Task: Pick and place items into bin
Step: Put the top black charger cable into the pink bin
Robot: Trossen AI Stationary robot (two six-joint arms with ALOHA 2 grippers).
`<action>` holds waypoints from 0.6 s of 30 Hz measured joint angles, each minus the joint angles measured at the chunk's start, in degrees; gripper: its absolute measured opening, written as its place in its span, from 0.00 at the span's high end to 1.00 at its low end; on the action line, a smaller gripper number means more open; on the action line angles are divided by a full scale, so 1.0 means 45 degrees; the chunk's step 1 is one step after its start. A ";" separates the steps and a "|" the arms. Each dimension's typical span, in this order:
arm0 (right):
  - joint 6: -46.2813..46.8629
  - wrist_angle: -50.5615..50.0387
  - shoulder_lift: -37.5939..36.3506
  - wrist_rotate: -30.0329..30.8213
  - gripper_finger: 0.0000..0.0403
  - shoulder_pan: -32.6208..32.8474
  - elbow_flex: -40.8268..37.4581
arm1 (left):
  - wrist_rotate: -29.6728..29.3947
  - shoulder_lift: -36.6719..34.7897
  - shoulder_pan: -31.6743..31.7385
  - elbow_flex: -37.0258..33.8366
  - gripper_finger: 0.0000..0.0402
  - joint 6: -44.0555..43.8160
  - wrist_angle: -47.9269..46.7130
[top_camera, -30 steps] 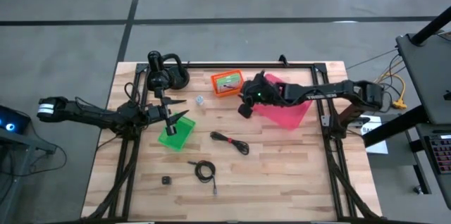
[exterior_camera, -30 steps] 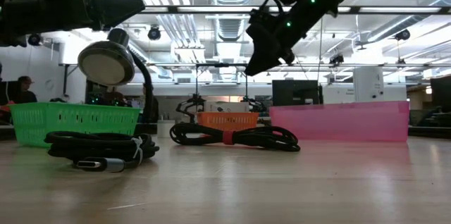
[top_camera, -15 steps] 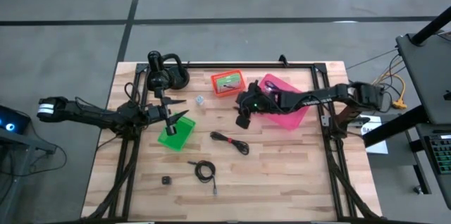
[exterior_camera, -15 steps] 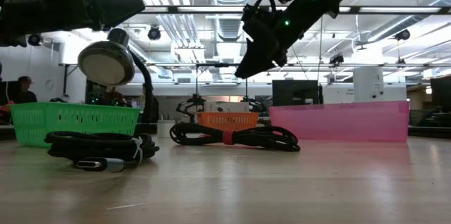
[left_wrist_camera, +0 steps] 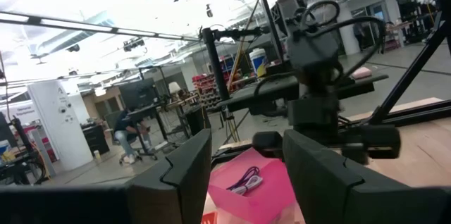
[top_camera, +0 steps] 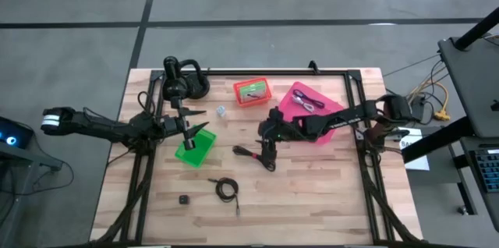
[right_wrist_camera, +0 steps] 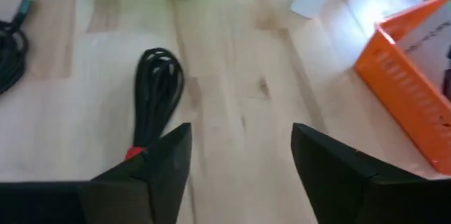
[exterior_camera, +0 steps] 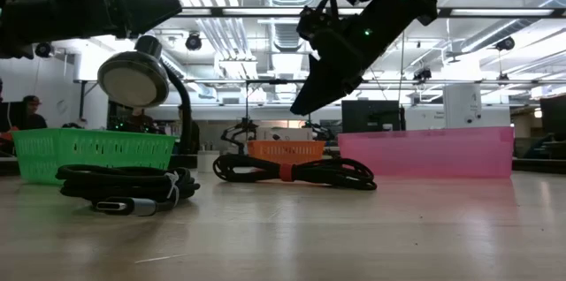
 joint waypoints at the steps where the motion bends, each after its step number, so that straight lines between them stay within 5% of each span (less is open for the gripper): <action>1: 0.0086 0.0020 0.0031 0.0001 0.41 0.0096 0.0000 | -0.0001 0.0000 0.0000 0.0000 0.60 0.0000 0.0000; 18: 0.0967 0.0082 0.1227 0.0011 0.39 0.0699 0.0000 | -0.0001 0.0000 0.0000 0.0000 0.60 0.0000 0.0000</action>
